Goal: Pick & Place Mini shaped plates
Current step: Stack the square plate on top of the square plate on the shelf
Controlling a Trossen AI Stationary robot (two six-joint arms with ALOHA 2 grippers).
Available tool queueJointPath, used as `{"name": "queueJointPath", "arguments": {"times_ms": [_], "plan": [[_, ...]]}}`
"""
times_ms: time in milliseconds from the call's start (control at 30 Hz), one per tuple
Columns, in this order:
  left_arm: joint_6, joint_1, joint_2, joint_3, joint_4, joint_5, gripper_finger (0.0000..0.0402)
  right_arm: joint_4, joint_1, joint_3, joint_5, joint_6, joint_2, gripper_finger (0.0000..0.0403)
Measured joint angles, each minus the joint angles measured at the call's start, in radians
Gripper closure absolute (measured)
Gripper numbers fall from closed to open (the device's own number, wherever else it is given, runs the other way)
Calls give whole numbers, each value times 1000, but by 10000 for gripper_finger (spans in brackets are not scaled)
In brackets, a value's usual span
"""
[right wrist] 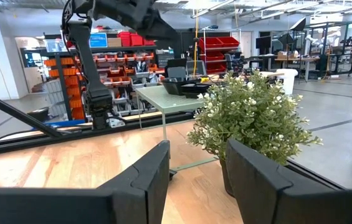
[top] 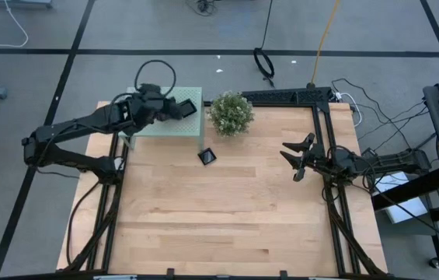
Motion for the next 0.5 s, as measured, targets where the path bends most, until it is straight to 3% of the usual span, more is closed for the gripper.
{"name": "queueJointPath", "arguments": {"times_ms": [167,333,500], "plan": [[233,-46,15,0,33,128,247,0,0,0,0,0,0,259],[291,-92,82,0,150,216,247,0,0,0,0,0,0,259],[368,-140,190,0,274,226,247,-2,0,0,0,0,0,259]]}}
